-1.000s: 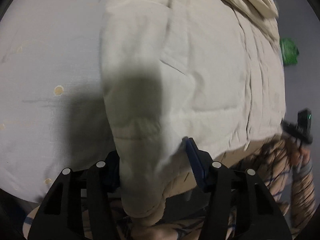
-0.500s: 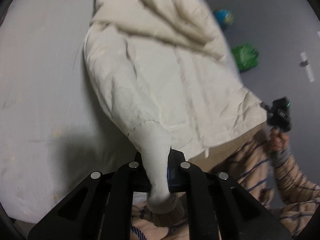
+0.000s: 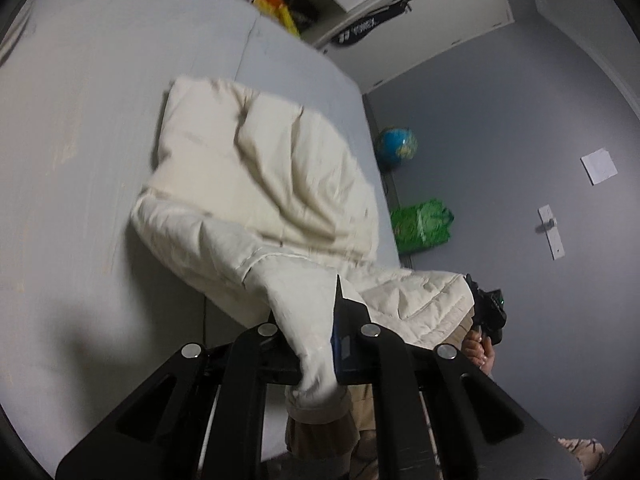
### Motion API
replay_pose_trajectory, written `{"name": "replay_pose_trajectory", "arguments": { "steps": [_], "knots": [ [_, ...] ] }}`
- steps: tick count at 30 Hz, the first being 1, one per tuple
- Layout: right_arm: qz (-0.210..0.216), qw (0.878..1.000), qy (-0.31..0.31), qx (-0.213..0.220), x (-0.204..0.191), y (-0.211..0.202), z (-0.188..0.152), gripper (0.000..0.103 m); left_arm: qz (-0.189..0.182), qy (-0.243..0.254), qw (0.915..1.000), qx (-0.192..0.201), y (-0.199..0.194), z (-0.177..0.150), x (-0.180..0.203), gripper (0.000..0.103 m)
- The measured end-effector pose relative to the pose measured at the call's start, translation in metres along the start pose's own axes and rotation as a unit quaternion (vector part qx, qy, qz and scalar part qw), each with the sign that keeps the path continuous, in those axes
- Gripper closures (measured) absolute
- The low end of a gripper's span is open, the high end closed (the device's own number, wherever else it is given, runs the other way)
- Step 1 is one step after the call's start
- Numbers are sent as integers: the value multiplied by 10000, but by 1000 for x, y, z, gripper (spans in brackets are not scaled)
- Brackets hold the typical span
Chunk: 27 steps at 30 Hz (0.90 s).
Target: Fold large clothes
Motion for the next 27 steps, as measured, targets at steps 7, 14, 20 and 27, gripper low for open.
{"name": "replay_pose_trajectory", "arguments": {
  "steps": [7,14,20,27],
  "knots": [
    [326,9967,456,595,6,30,56,93,33,23,9998,196,-5,60,15,94],
    [313,9929,770,851,14,65,105,93,20,-43,9996,267,4,112,14,94],
    [222,9890,1045,1026,32,83,136,93,-128,-277,9988,388,16,156,1,94],
    [-213,9879,1198,964,52,115,171,93,35,-592,9971,481,40,201,-25,93]
  ]
}}
Point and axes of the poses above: each gripper's, at about its wrist camera, not at the fingertips, and y roughly the way its jaws point, x to its right, z to its top, the point moved 1 cm from there along y, roughly the way its jaws point, and after that the axes turned 11 degrees about -x, right-handed, at the moved point
